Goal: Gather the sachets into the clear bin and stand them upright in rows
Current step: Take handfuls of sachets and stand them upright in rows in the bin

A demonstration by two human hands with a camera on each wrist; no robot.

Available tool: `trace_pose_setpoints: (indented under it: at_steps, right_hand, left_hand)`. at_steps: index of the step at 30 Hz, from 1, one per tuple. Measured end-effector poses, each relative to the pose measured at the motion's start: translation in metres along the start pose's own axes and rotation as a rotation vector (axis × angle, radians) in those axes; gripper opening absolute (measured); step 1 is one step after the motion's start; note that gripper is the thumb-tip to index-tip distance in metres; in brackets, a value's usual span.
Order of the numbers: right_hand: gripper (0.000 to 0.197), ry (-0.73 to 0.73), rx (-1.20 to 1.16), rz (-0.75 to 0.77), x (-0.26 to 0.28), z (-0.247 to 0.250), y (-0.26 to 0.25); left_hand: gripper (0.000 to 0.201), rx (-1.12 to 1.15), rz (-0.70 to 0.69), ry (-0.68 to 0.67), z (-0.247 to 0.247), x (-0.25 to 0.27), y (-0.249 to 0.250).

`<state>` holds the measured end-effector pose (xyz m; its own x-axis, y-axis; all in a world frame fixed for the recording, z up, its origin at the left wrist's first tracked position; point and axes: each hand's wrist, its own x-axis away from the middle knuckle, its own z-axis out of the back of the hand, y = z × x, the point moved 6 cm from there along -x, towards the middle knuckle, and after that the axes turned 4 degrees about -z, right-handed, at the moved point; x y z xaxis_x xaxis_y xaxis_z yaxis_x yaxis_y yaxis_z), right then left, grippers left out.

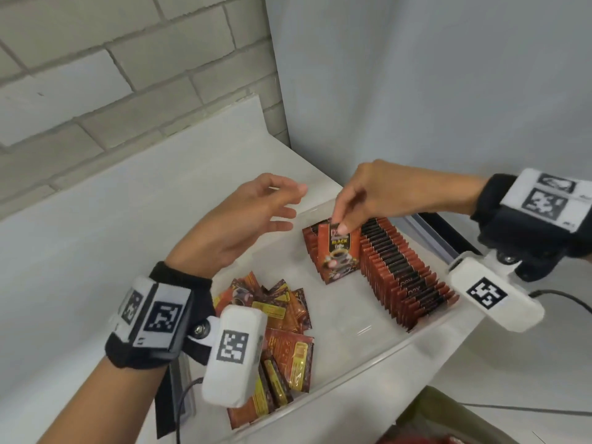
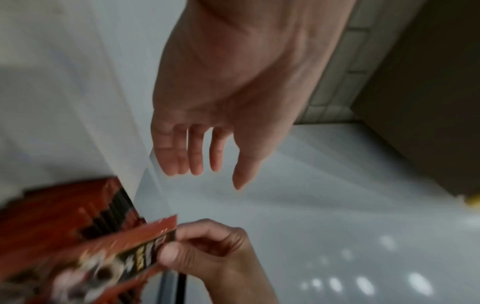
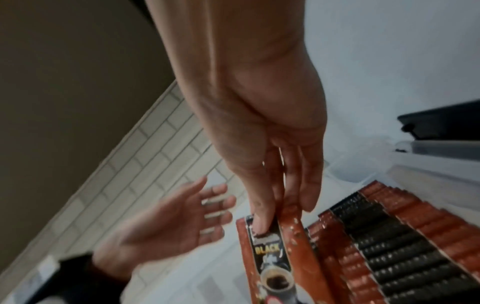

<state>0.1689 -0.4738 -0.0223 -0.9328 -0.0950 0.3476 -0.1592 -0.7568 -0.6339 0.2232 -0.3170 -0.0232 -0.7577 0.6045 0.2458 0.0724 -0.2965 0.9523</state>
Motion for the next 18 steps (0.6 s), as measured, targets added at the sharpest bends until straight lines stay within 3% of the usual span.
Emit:
trace_pose_setpoints:
  at_steps: [3,7,11,15,18]
  right_hand:
    - [0.014,-0.040,0.165,0.057,-0.011,-0.020,-0.009]
    - [0.014,-0.063,0.248,0.116,-0.018,-0.034,-0.014]
    - [0.012,-0.059,0.267,0.104,-0.020,-0.036,-0.015]
    - [0.014,-0.067,0.270,0.076,-0.017,-0.035,-0.014]
    - [0.012,0.005,0.311,0.062,-0.008,-0.031,-0.015]
  left_hand:
    - [0.009,-0.212,-0.015,-0.087,-0.007,0.006,-0.002]
    - [0.028,-0.475,0.031,-0.348,-0.027,0.013,-0.017]
    - [0.035,-0.575,0.140,-0.559,-0.049,0.016,-0.039]
    - [0.048,-0.626,0.227,-0.674,-0.065,0.015,-0.054]
    - [0.053,-0.648,0.244,-0.706,-0.069,0.015,-0.059]
